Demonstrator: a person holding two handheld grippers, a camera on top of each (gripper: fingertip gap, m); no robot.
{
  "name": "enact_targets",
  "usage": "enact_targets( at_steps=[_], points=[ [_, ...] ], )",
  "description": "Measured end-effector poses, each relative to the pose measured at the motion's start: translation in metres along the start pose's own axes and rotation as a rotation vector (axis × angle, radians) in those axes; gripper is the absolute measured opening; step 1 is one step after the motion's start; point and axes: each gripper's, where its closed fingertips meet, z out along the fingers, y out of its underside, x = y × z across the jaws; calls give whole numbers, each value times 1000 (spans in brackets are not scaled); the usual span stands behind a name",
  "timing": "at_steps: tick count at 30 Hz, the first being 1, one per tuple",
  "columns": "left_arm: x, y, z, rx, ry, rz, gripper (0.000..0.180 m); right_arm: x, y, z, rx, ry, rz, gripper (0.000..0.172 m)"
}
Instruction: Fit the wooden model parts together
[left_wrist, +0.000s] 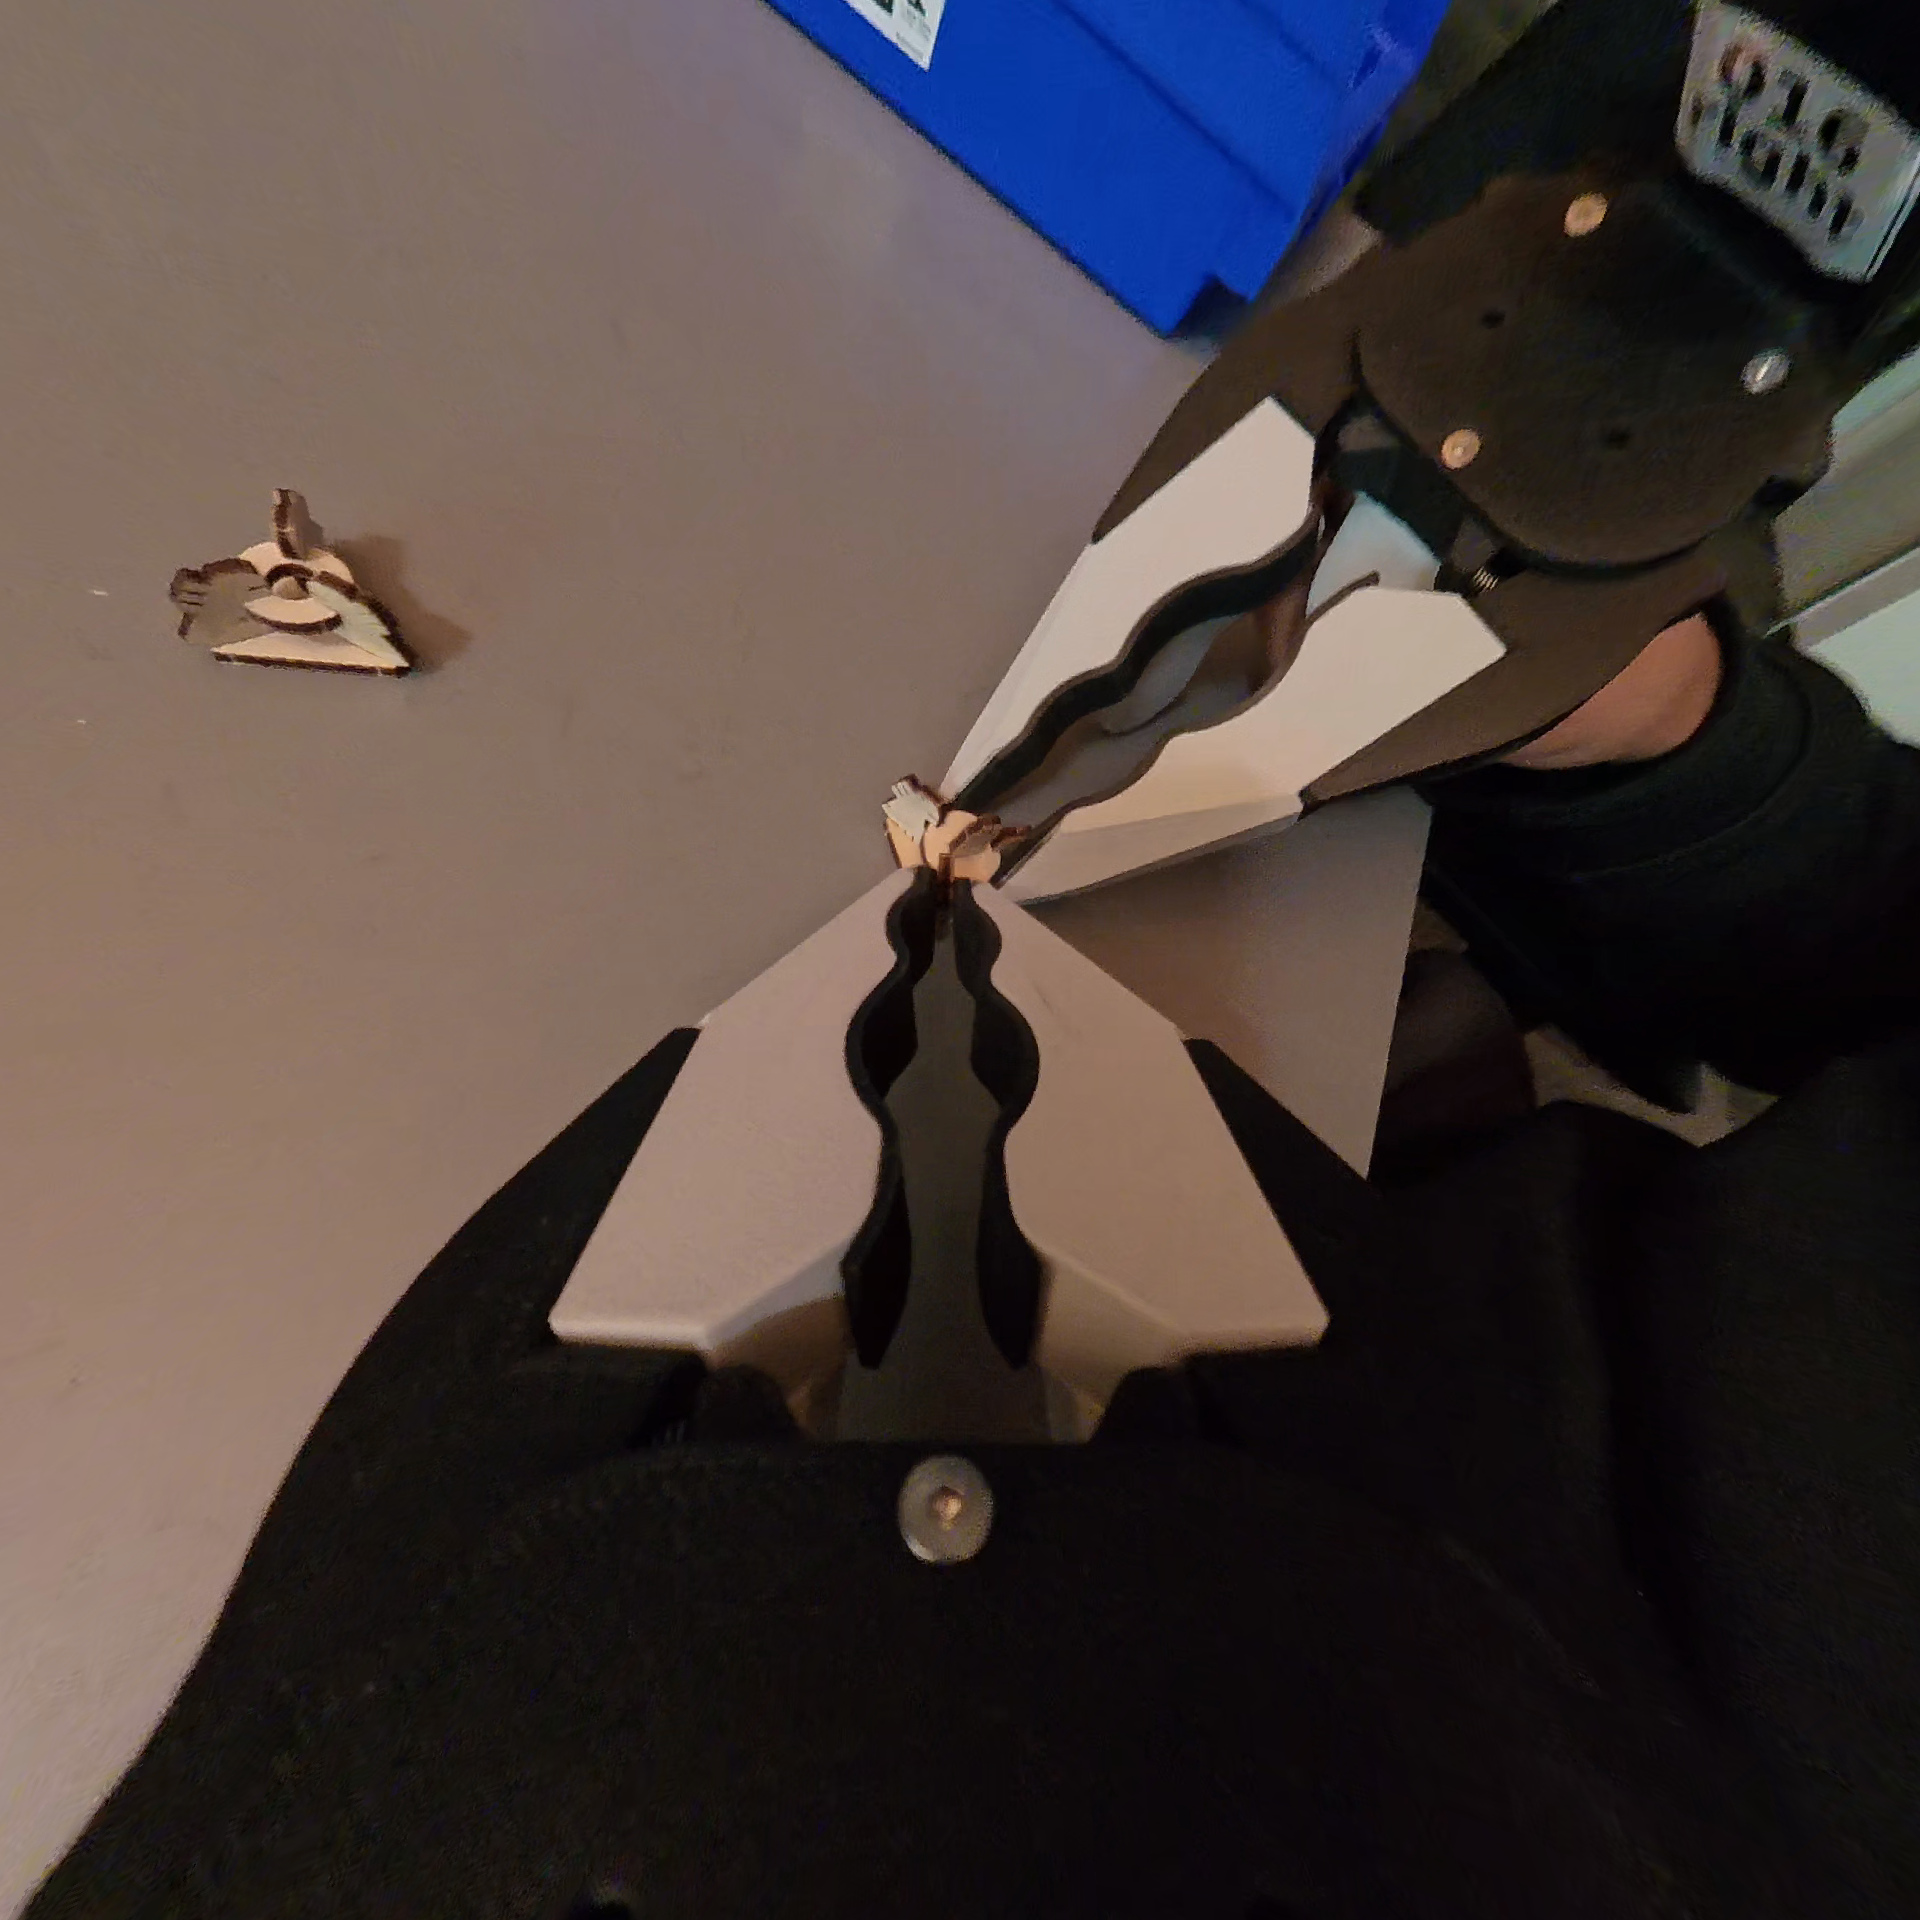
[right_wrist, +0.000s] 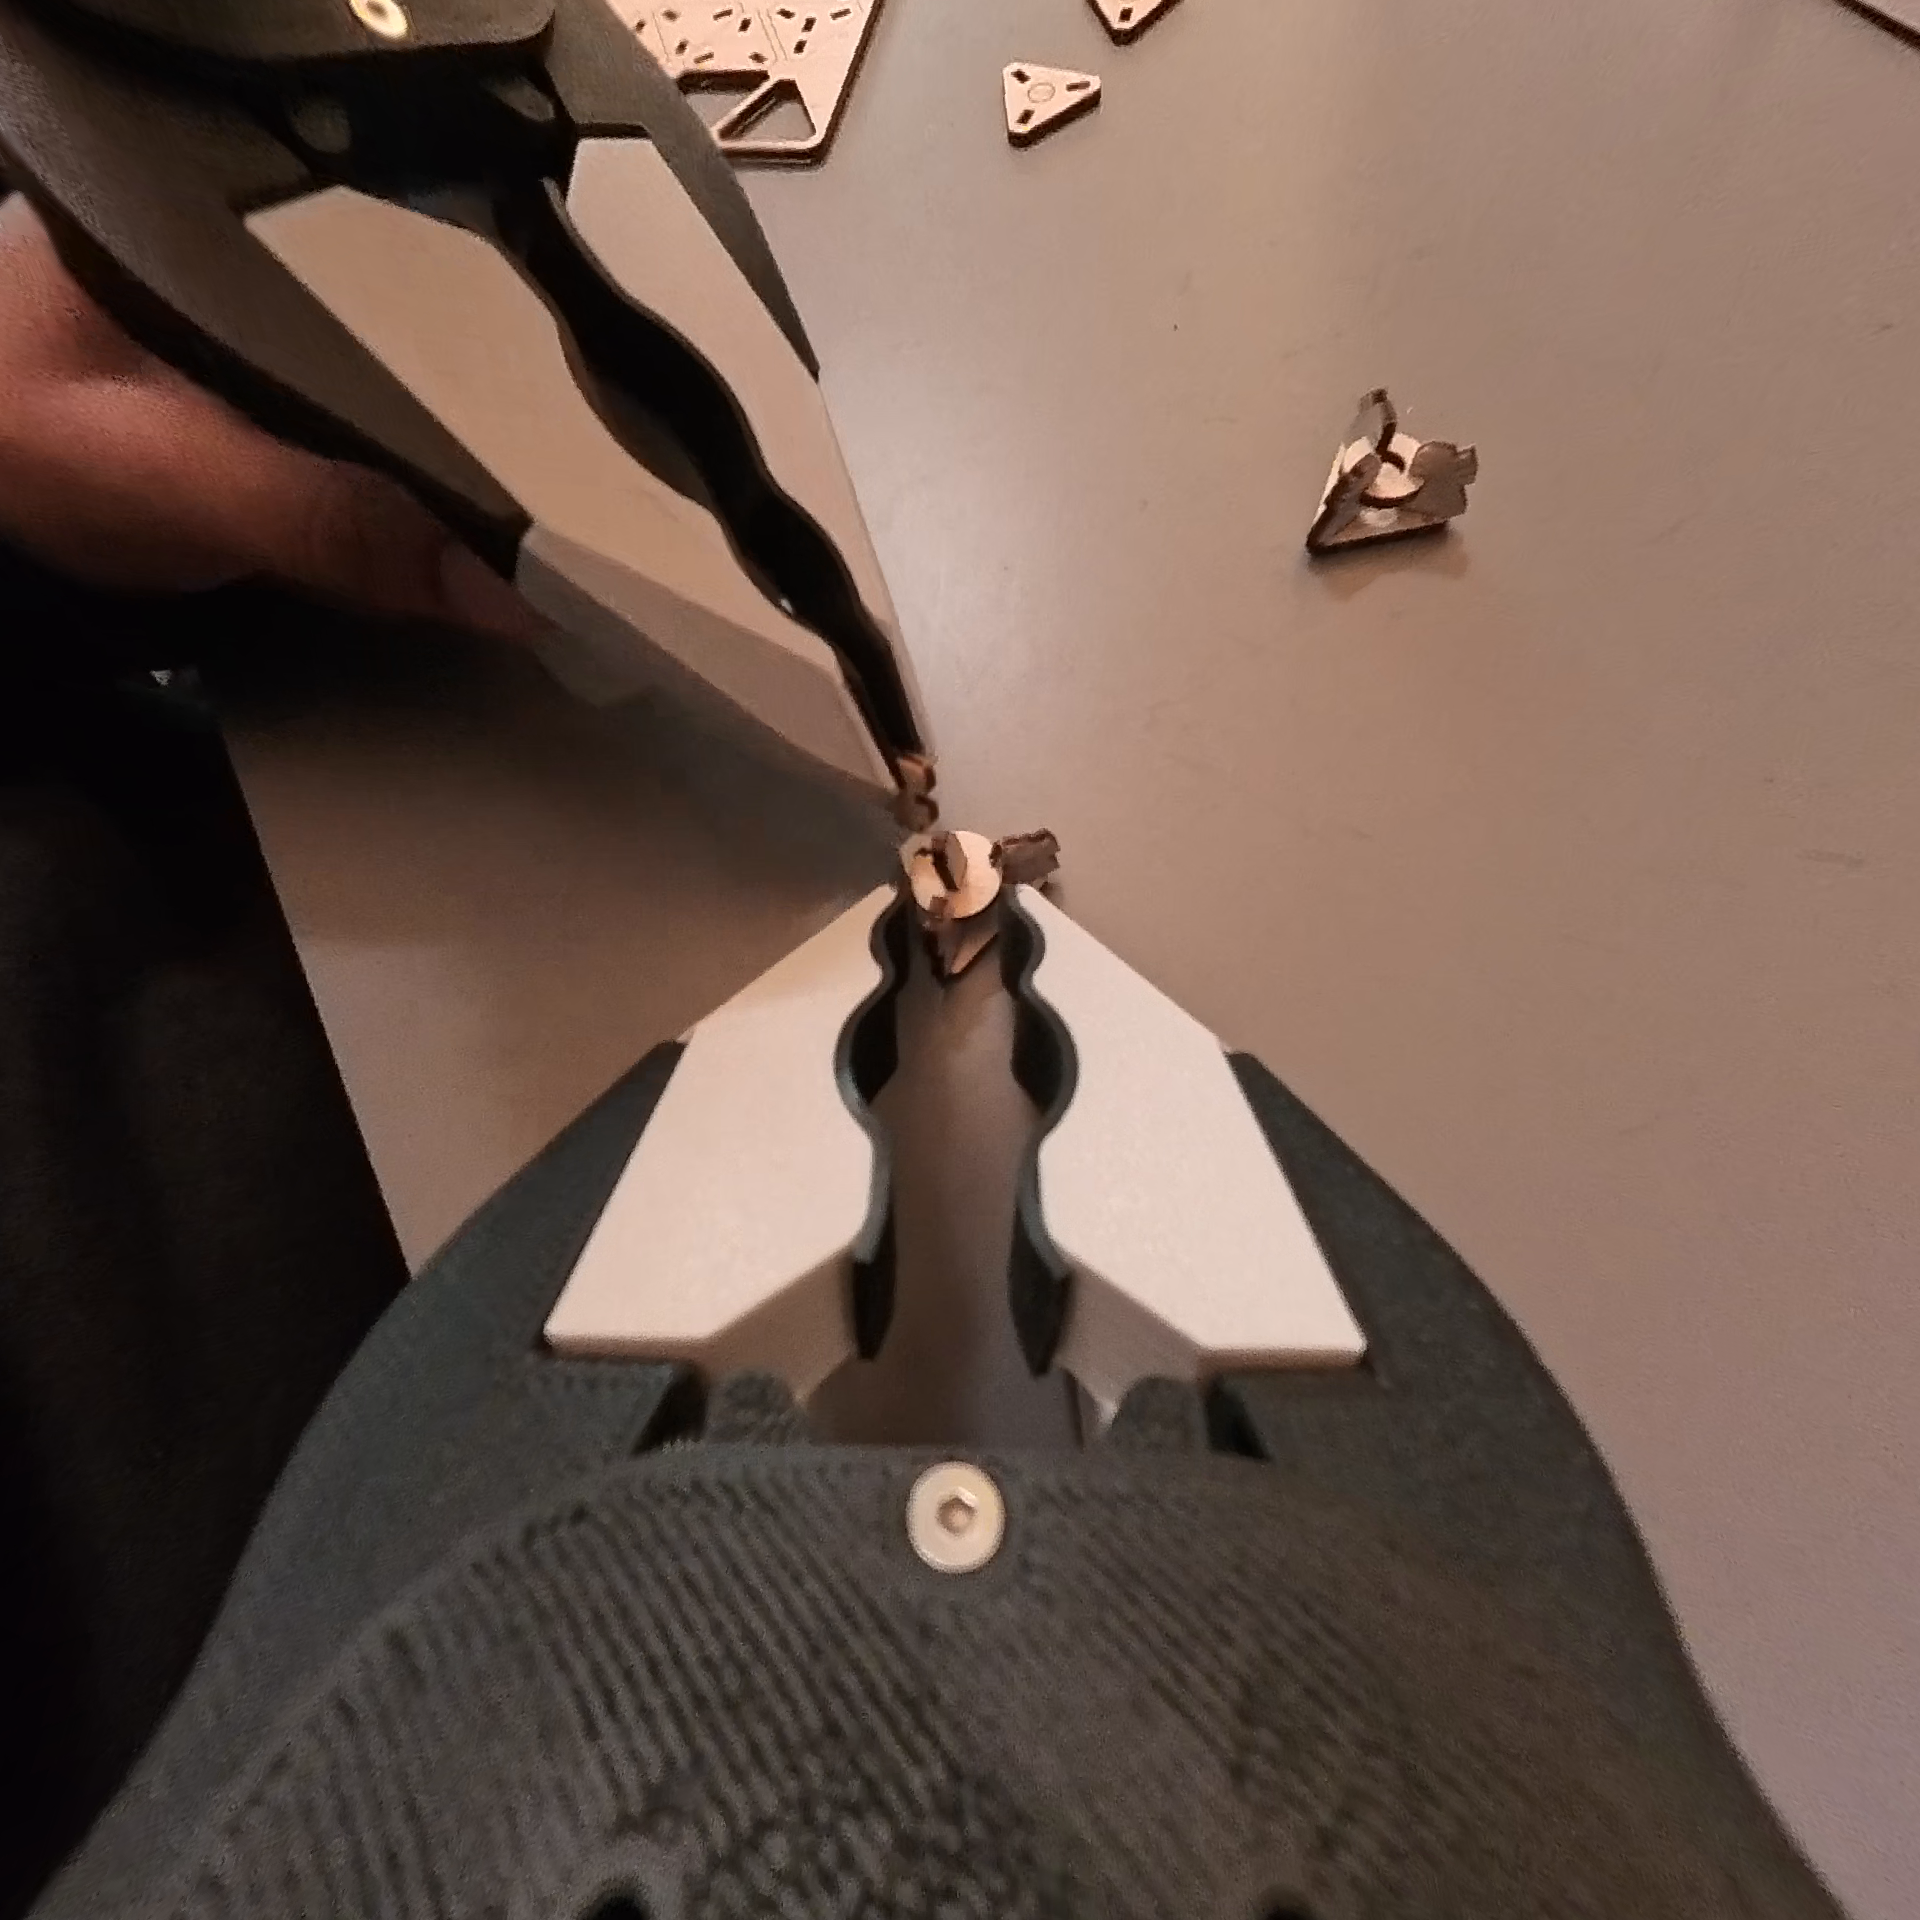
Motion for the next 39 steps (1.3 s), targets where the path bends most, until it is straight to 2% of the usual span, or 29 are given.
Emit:
enact_targets(
  at_steps=[3,8,17,21,25,30,34,39],
  points=[
    [-1,-4,-2,35,46,-63,0,0,0,0,1,1,6,15],
    [-2,-3,1,16,110,-147,0,0,-1,1,1,1,14,15],
    [-2,2,1,-5,62,-110,0,-1,0,1,1,6,13,15],
    [-1,15,3,-75,43,-100,0,-1,0,1,2,0,20,15],
    [0,11,2,-54,20,-59,0,-1,0,1,2,-1,21,15],
    [0,15,3,-123,-29,21,0,-1,0,1,2,0,23,15],
    [-3,14,2,-223,-96,91,0,-1,-1,1,2,-2,26,15],
    [-1,16,3,-363,-98,113,0,-2,-1,1,1,11,10,15]
  ],
)
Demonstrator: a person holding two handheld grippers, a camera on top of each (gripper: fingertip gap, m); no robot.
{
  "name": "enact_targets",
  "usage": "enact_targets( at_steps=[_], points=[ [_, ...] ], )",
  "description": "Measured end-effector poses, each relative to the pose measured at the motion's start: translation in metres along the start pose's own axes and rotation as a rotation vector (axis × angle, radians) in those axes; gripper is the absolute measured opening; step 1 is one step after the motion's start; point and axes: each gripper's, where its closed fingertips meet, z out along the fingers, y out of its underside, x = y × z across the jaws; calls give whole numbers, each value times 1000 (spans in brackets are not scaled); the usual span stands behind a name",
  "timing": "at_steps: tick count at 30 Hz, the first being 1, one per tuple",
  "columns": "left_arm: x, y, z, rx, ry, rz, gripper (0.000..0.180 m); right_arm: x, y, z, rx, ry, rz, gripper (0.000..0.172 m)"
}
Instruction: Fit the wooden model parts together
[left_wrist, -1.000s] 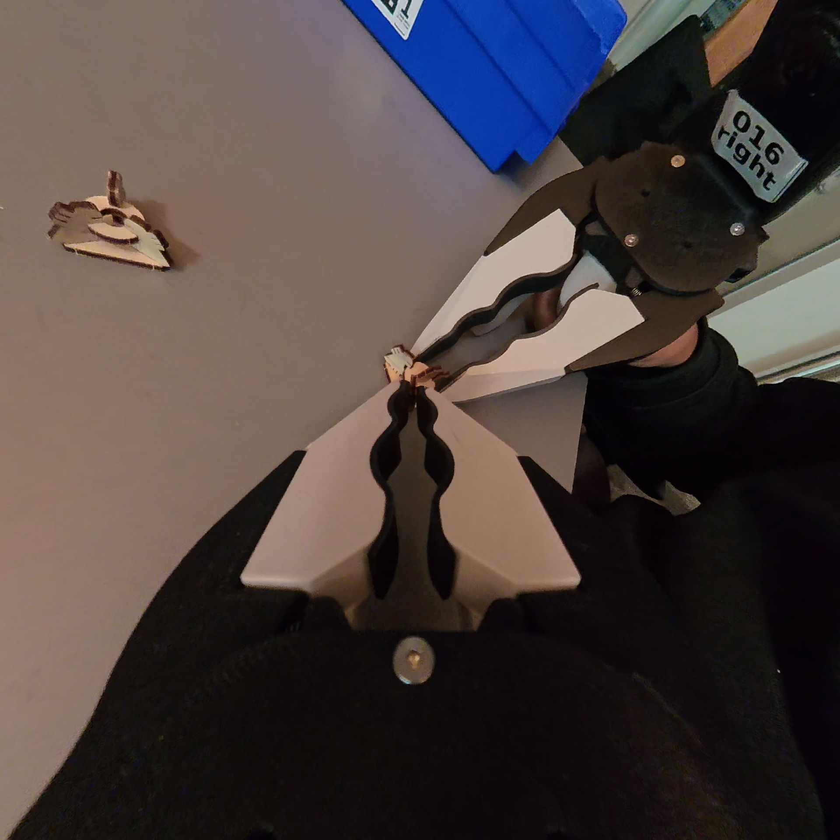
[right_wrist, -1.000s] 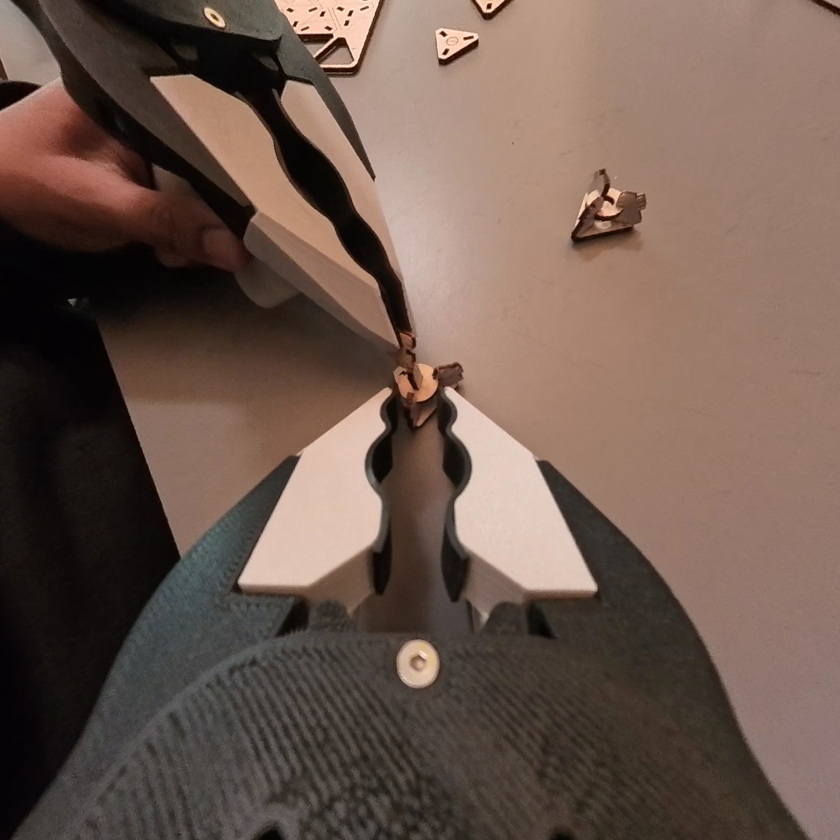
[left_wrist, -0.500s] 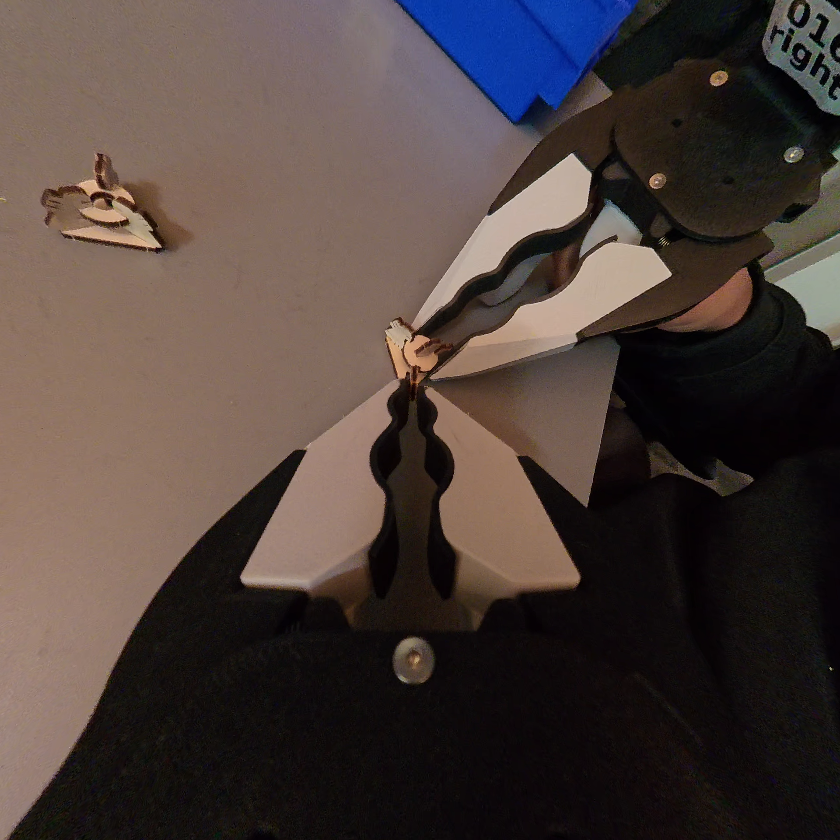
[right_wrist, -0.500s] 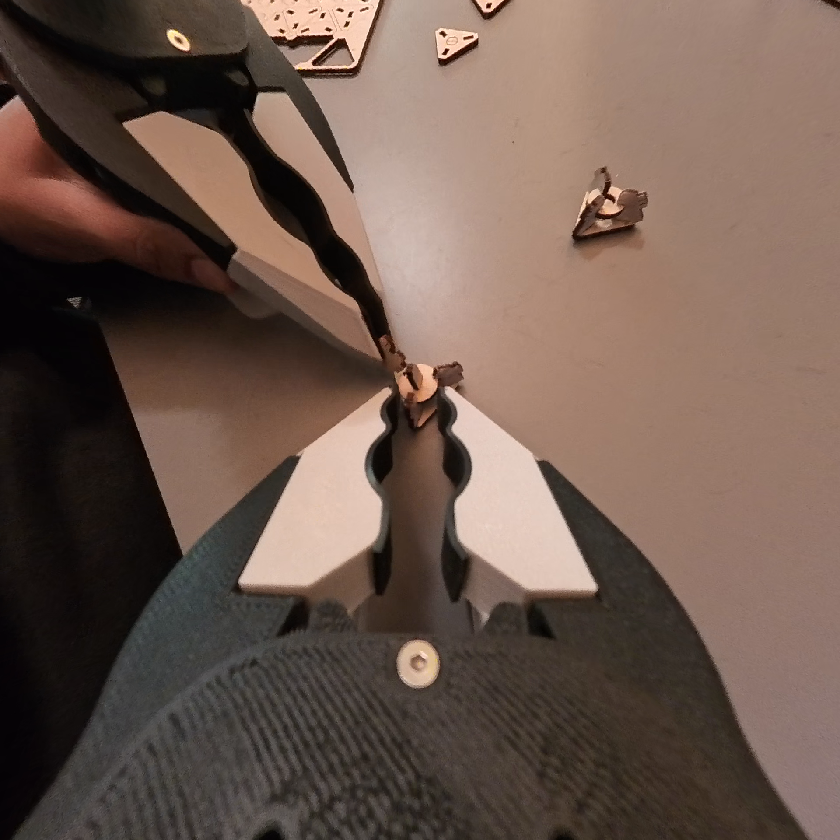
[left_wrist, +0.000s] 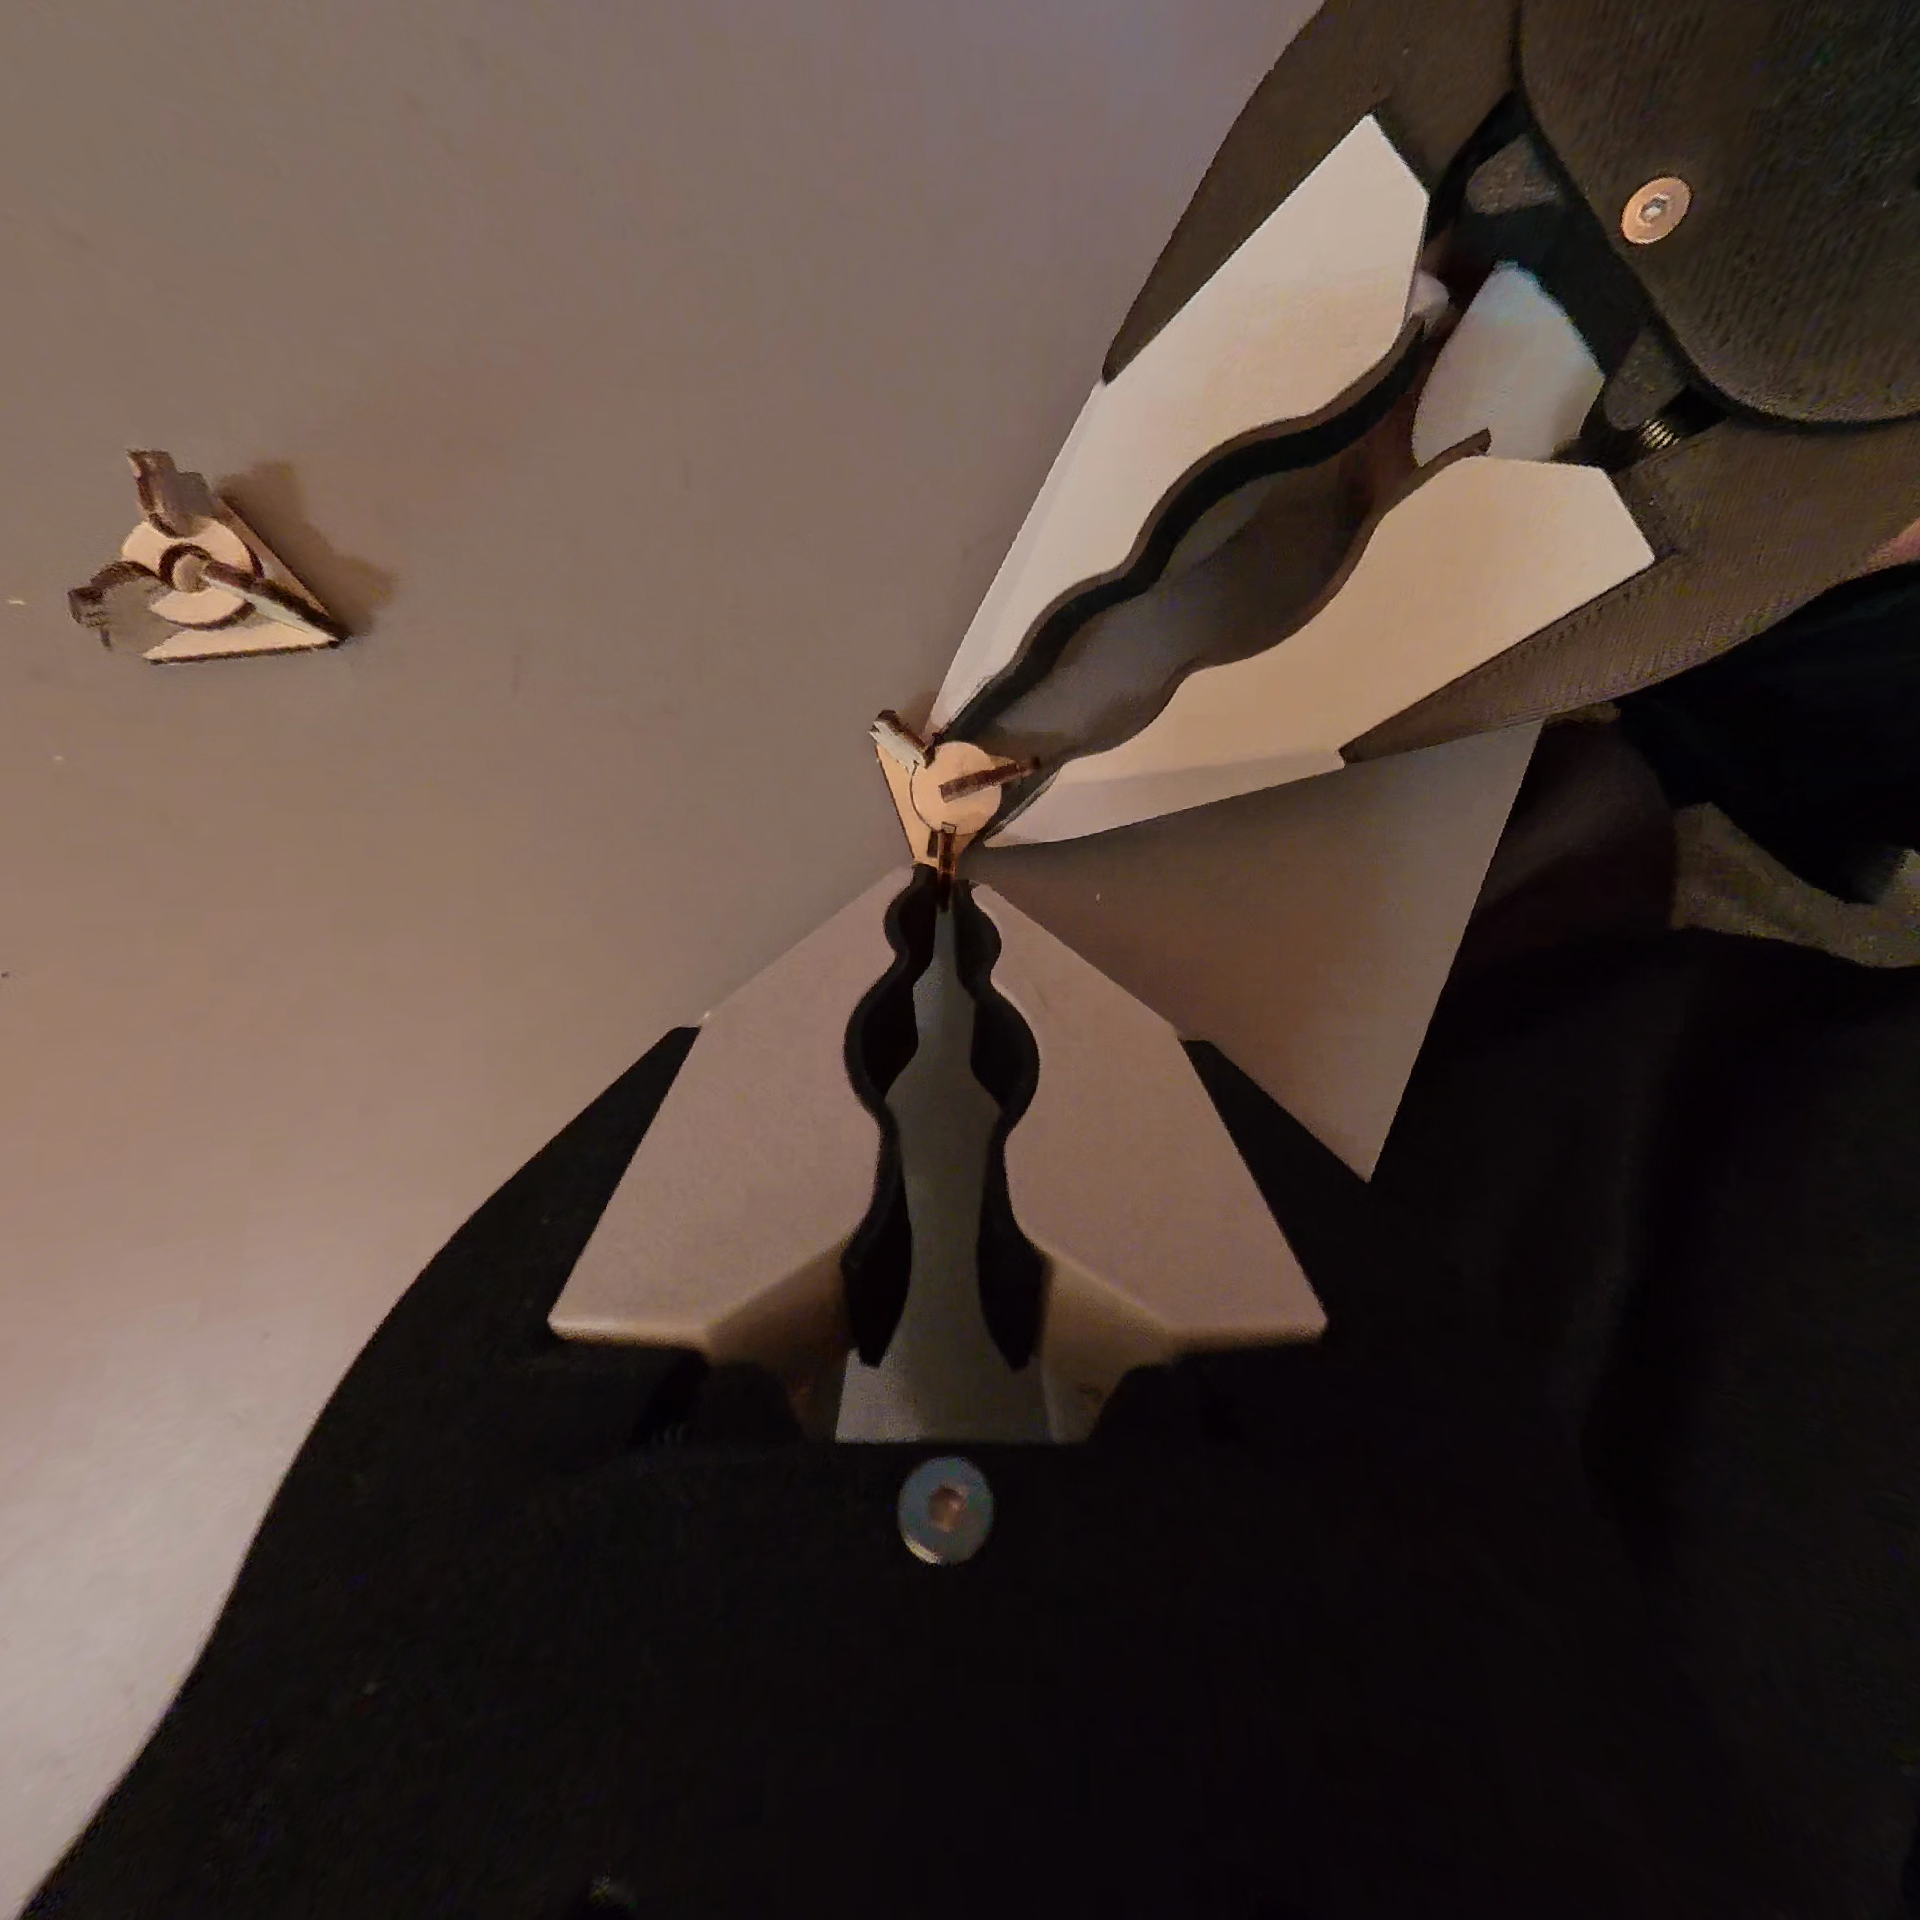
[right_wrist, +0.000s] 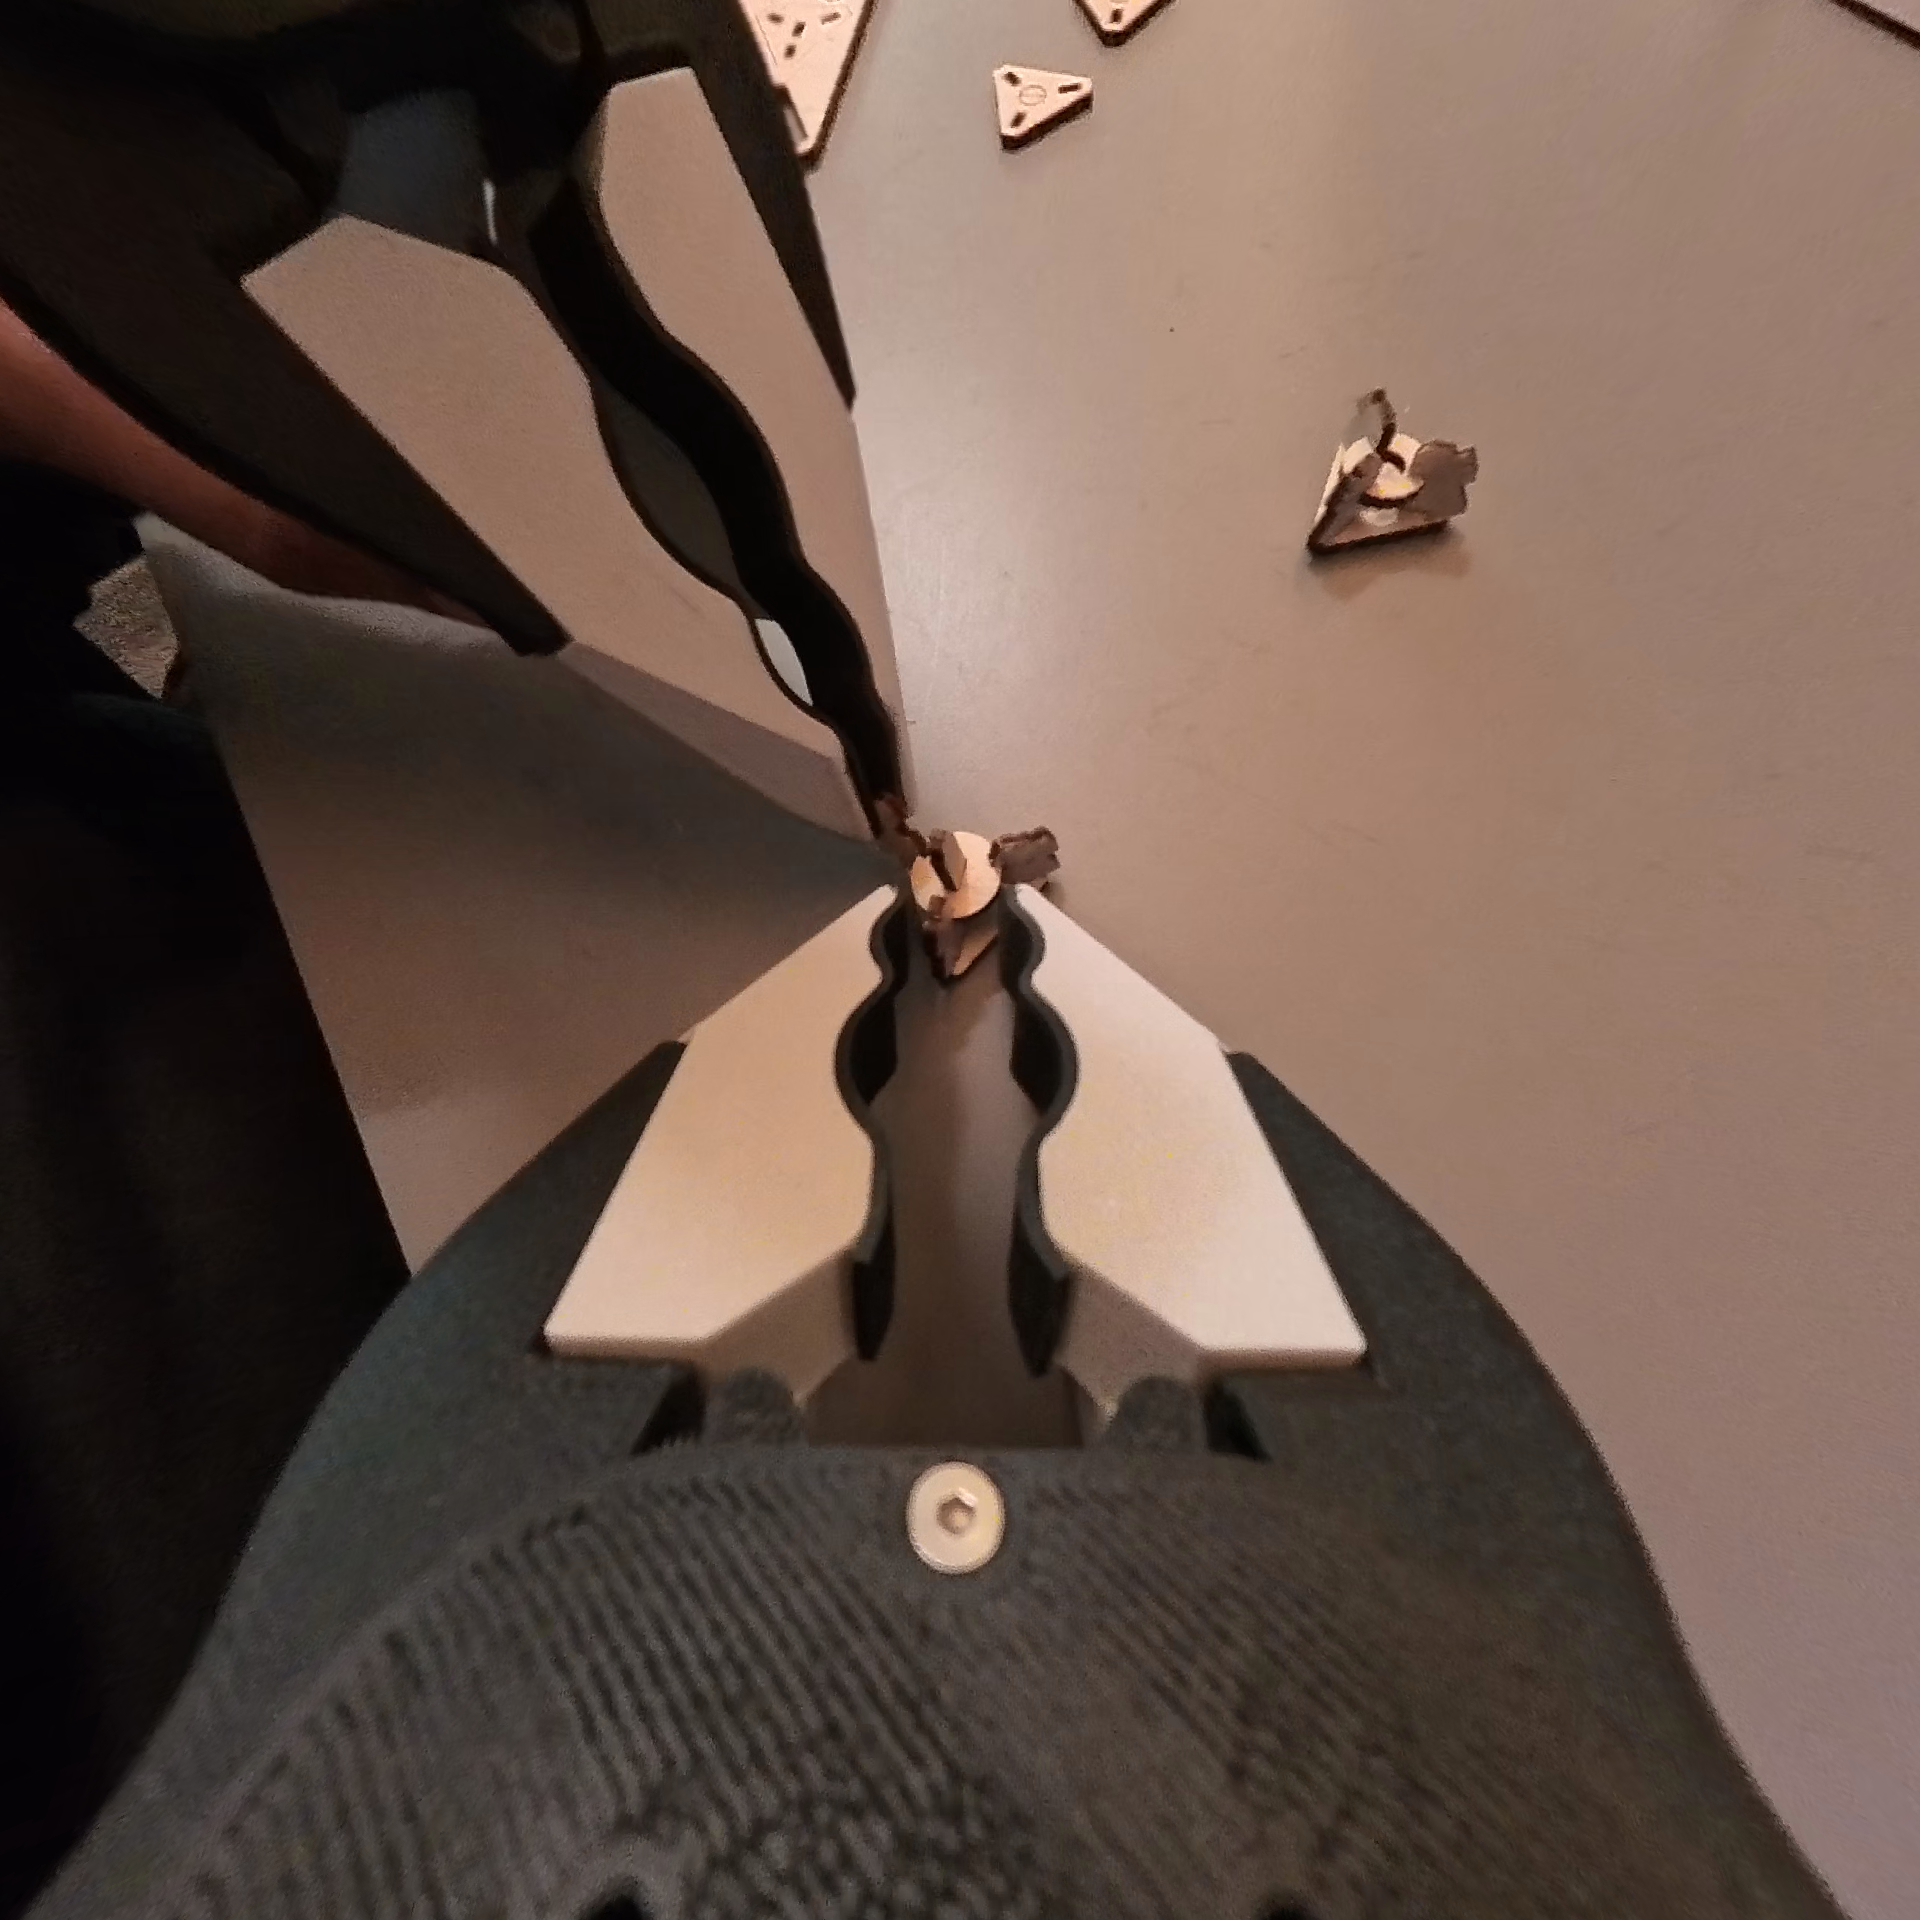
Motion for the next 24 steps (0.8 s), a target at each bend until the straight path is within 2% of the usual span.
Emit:
enact_targets(
  at_steps=[8,24],
  points=[
    [-1,0,0,-116,-17,22,0,0,0,1,-1,15,-13,14],
    [-2,2,-1,-199,-40,9,0,-1,-1,1,1,13,-5,14]
  ],
)
